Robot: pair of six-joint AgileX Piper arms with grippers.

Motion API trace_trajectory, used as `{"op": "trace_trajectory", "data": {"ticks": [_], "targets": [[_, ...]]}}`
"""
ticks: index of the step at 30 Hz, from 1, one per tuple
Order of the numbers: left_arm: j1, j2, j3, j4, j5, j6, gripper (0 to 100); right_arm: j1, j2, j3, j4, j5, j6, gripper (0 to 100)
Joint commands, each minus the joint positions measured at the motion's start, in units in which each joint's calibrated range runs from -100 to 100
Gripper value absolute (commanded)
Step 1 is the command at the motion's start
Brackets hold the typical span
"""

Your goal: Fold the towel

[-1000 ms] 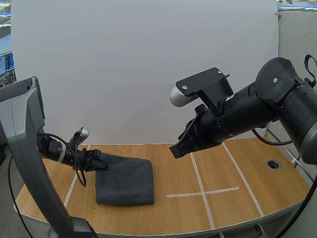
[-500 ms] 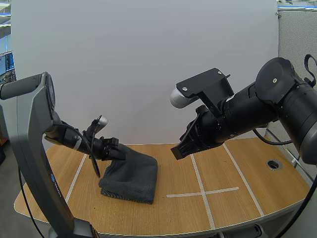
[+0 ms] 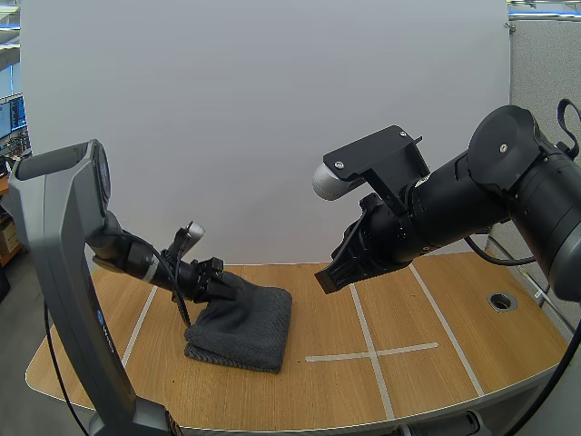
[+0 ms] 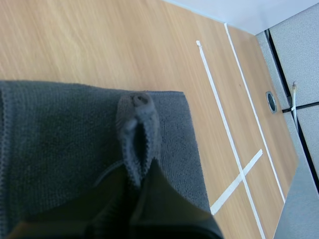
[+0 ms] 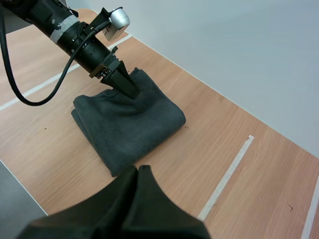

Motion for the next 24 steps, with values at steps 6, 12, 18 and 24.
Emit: {"op": "trace_trajectory", "data": {"ticks": [6,12,18,24], "targets": [[-0.21,1.56,-0.38,-0.14,0.92,0.61,0,0.12,-0.67,0.39,-0.47,0.11,0.31,0],[-0.21,1.44,-0.38,2.25,-1.00,0.61,0,0.12,-0.67,4.52,1.70,0.11,-0.50,0],[-0.14,1.44,-0.38,3.17,-5.34,0.61,0,0.12,1.62,6.56,4.53,0.11,-0.97,0],[-0.14,1.34,-3.17,2.80,-1.94,-0.79,0,0.12,10.91,6.56,9.76,0.11,-4.31,0]]}}
